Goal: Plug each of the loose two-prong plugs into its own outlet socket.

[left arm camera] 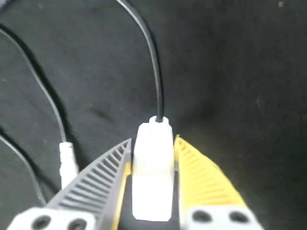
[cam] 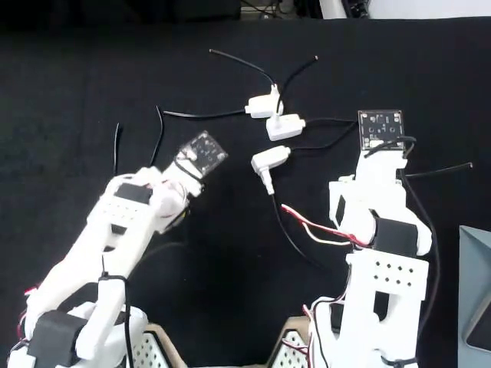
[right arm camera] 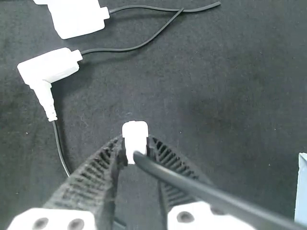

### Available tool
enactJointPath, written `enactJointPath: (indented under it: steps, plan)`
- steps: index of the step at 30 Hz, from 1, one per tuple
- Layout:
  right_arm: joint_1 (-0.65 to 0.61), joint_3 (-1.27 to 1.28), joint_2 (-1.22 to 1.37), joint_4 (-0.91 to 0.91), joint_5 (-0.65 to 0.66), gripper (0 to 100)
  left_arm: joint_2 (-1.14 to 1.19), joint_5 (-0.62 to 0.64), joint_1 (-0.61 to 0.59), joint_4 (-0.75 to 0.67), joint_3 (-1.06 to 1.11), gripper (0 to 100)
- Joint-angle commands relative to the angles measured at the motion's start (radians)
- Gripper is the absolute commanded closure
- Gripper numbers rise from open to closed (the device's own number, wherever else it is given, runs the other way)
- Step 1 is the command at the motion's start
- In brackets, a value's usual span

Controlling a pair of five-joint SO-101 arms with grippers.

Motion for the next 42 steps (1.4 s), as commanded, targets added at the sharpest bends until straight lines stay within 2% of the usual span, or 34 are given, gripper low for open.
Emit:
enactJointPath:
  steps: [1,7,12,15,22,28,32,39,42]
  plan:
    - [-0.015,-0.025,-0.013,-0.003,0.0,98.7,-0.031,0.106,0.005,-0.026,0.005,81]
    - [-0.061,0.001,-0.013,-0.005,-0.002,98.7,-0.043,0.18,-0.001,0.106,-0.081,78]
    - [-0.061,0.001,-0.013,-0.005,-0.002,98.7,-0.043,0.18,-0.004,0.293,-0.231,78]
    - [-0.061,0.001,-0.013,-0.005,-0.002,98.7,-0.043,0.18,-0.045,0.358,-0.311,78]
    - [-0.061,0.001,-0.013,-0.005,-0.002,98.7,-0.028,0.172,-0.196,0.311,-0.349,78]
    - [-0.061,0.001,-0.013,-0.005,-0.002,98.7,-0.011,0.083,-0.197,0.216,-0.199,78]
    - [-0.061,0.001,-0.013,-0.005,-0.002,98.7,-0.02,0.075,-0.196,0.13,-0.093,78]
    - [-0.061,0.001,-0.013,-0.005,-0.002,98.7,-0.021,0.081,-0.042,0.163,-0.012,78]
    - [-0.061,0.001,-0.013,-0.005,-0.002,98.7,-0.021,0.101,0.027,0.181,-0.013,82]
